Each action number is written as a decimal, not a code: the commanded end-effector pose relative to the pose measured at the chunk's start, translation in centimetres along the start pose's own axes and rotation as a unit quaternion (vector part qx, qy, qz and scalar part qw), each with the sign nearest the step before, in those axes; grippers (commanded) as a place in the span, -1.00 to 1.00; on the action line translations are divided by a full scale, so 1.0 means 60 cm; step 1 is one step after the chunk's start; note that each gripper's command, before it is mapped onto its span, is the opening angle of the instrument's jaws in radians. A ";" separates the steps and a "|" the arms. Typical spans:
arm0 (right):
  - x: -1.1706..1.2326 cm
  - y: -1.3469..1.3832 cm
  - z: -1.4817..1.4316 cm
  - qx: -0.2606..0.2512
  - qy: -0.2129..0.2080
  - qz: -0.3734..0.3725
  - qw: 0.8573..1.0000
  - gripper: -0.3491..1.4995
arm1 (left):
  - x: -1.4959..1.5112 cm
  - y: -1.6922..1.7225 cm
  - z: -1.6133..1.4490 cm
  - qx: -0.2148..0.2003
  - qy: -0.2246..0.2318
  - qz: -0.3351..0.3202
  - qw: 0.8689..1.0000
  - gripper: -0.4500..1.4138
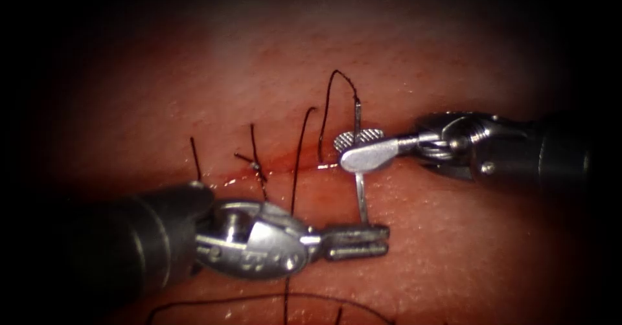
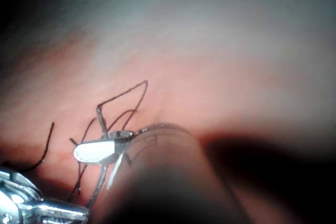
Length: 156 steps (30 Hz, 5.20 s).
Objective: Wound Closure
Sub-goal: Hand needle to right jaws, then widen wound opening with left end-effector, then throw needle through skin below incision with right grasper
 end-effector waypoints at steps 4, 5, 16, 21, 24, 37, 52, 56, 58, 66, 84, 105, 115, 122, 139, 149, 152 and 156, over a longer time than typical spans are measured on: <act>0.0005 0.0005 0.0017 -0.005 0.009 -0.001 1.000 0.38 | -0.0008 -0.0002 0.0010 0.000 0.001 0.001 1.000 -1.00; 0.0005 0.0005 0.0017 -0.007 0.011 0.002 1.000 0.24 | -0.0007 -0.0001 0.0011 0.000 0.001 0.001 1.000 -1.00; 0.0003 0.0008 0.0007 -0.048 0.016 -0.017 0.999 -1.00 | -0.0001 -0.0010 0.0007 -0.004 0.001 -0.014 1.000 -0.06; 0.0015 0.0013 -0.0003 -0.043 0.026 -0.045 0.998 -1.00 | 0.0005 -0.0017 -0.0010 0.023 0.011 -0.066 0.998 0.35; 0.0027 0.0020 -0.0013 -0.040 0.041 -0.064 0.996 -1.00 | 0.0012 -0.0020 -0.0026 0.024 0.025 -0.082 0.996 0.46; 0.0052 0.0027 -0.0039 0.035 0.046 -0.290 0.955 -1.00 | -0.0066 -0.0079 -0.0057 0.036 -0.101 -0.227 0.968 -1.00; 0.0052 0.0008 -0.0044 0.070 0.063 -0.388 0.917 -1.00 | -0.0227 -0.0030 -0.0023 -0.060 -0.310 -0.265 0.911 -1.00; 0.0048 0.0005 -0.0044 0.079 0.064 -0.401 0.910 -1.00 | -0.0250 -0.0041 -0.0037 -0.051 -0.345 -0.262 0.900 -1.00; 0.0046 0.0004 -0.0043 0.083 0.064 -0.404 0.909 -1.00 | -0.0260 -0.0045 -0.0041 -0.052 -0.355 -0.259 0.897 -1.00; 0.0043 0.0001 -0.0018 0.087 0.079 -0.473 0.873 -1.00 | -0.0293 -0.0044 -0.0034 -0.082 -0.402 -0.257 0.875 -1.00; 0.0112 0.0019 0.0051 0.079 0.116 -0.610 0.780 -1.00 | -0.0287 -0.0007 -0.0025 -0.137 -0.406 -0.297 0.853 -0.33; 0.0051 0.0046 0.0072 0.069 0.133 -0.758 0.635 -1.00 | -0.0280 -0.0005 -0.0038 -0.133 -0.406 -0.312 0.849 0.06; 0.0005 0.0068 0.0078 0.071 0.118 -0.771 0.622 -1.00 | -0.0277 -0.0005 -0.0036 -0.132 -0.404 -0.314 0.849 0.10; -0.0015 0.0096 0.0079 0.068 0.105 -0.780 0.614 -1.00 | -0.0272 -0.0003 -0.0040 -0.132 -0.399 -0.317 0.850 0.10; -0.0007 0.0107 0.0076 0.068 0.084 -0.730 0.674 -1.00 | -0.0214 -0.0054 -0.0048 -0.057 -0.328 -0.328 0.884 0.12; 0.0027 0.0120 0.0074 0.054 0.047 -0.690 0.720 -1.00 | -0.0066 -0.0061 -0.0077 0.026 -0.277 -0.305 0.911 -0.12; 0.0043 0.0120 0.0073 0.053 0.042 -0.673 0.737 -1.00 | -0.0040 -0.0034 -0.0072 0.030 -0.285 -0.297 0.911 -0.30; 0.0064 0.0116 0.0076 0.051 0.041 -0.633 0.771 -1.00 | -0.0040 -0.0005 -0.0052 0.032 -0.282 -0.291 0.914 -0.37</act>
